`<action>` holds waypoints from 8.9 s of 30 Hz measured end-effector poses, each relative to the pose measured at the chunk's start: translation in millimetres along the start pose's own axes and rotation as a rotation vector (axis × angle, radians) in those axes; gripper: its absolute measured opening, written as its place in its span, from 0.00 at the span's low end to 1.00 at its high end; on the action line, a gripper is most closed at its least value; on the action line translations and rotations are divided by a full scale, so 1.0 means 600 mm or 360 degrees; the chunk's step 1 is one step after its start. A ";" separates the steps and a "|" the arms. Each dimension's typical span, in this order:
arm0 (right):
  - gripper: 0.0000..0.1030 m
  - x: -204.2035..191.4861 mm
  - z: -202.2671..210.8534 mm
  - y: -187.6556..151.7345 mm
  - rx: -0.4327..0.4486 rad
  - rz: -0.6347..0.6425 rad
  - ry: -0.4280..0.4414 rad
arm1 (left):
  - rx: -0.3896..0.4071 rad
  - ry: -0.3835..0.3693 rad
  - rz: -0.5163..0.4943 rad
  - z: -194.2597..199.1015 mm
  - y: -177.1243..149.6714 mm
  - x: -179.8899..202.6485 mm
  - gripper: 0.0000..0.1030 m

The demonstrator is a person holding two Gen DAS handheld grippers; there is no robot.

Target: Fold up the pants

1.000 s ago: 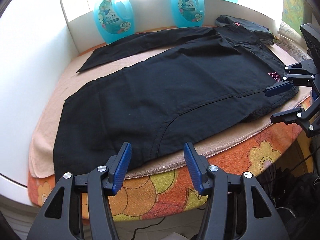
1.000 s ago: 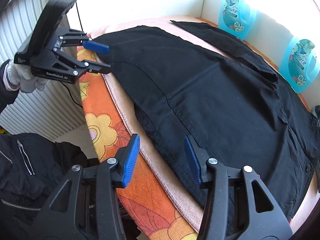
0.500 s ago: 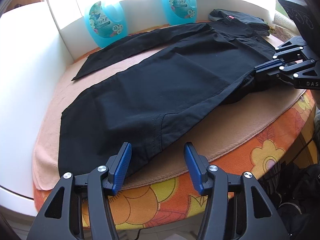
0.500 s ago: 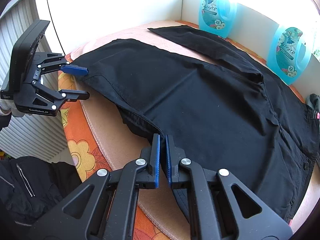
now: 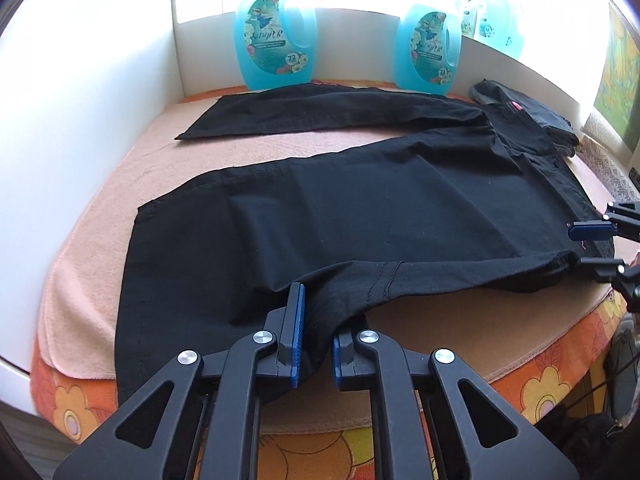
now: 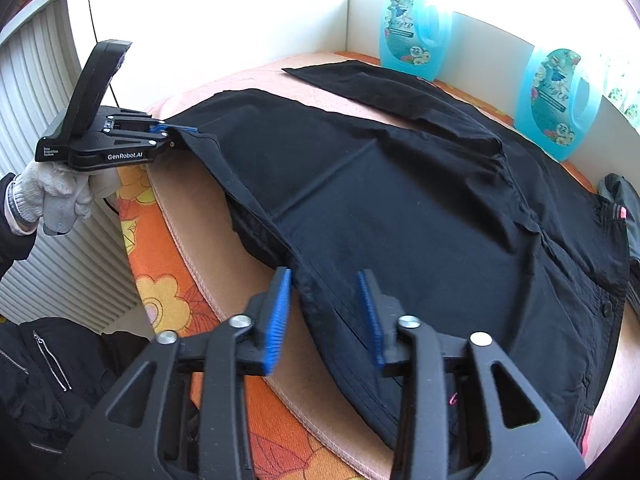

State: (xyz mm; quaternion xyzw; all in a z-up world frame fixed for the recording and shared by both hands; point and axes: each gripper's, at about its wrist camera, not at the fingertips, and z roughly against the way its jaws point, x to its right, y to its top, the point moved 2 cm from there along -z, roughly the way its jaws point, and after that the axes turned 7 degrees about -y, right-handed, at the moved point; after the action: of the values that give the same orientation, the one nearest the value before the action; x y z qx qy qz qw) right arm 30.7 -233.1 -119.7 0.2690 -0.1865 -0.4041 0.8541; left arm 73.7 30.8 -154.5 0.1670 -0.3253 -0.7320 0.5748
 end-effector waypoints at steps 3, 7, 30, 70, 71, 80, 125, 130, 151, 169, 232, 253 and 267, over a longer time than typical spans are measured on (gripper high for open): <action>0.47 0.011 0.008 -0.040 -0.0063 -0.0009 -0.0075 | 0.0023 -0.0019 0.0019 0.001 -0.002 -0.003 0.08; 0.47 0.033 0.021 -0.083 -0.0156 -0.0068 -0.0202 | 0.0060 -0.0039 0.0057 0.004 -0.003 -0.008 0.07; 0.05 0.074 0.092 0.017 0.0174 -0.0150 -0.0630 | 0.0194 -0.0031 0.0009 0.022 0.026 -0.015 0.06; 0.03 0.323 -0.071 0.386 0.0330 0.0065 -0.1019 | 0.0421 0.0015 0.0029 -0.103 0.391 -0.109 0.04; 0.03 0.333 -0.097 0.393 0.0296 0.0083 -0.1028 | 0.0388 0.0024 0.0022 -0.117 0.395 -0.112 0.04; 0.03 0.392 -0.299 0.407 0.0038 0.0168 -0.1059 | 0.0118 0.0073 -0.0083 -0.232 0.433 -0.137 0.04; 0.75 0.190 -0.290 0.327 0.0128 0.0335 -0.0473 | -0.0001 -0.0013 0.0398 -0.280 0.331 -0.295 0.51; 0.75 0.132 -0.340 0.312 0.0092 0.0483 -0.0539 | 0.0004 -0.0013 0.0378 -0.277 0.330 -0.291 0.51; 0.10 0.176 -0.325 0.337 -0.0003 0.0211 -0.0196 | -0.0064 0.0061 0.0316 -0.224 0.360 -0.319 0.09; 0.50 0.254 -0.284 0.286 0.0090 -0.0126 -0.0227 | -0.0040 0.0071 0.0020 -0.209 0.351 -0.200 0.21; 0.13 0.306 -0.309 0.151 -0.0064 -0.0050 -0.0387 | -0.0288 -0.0508 -0.0403 -0.256 0.254 0.135 0.23; 0.11 0.420 -0.339 0.179 -0.0072 -0.0505 0.0052 | -0.0112 -0.0581 -0.0520 -0.297 0.326 0.217 0.44; 0.45 0.453 -0.213 0.088 0.0187 -0.0762 -0.0089 | -0.0113 -0.0592 -0.0598 -0.357 0.344 0.258 0.48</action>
State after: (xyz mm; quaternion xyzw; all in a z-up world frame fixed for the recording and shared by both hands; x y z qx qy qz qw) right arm 294.5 -380.8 -160.4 0.3436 -0.1641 -0.5906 0.7115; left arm 313.5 -203.4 -153.7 0.0668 -0.3629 -0.8549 0.3648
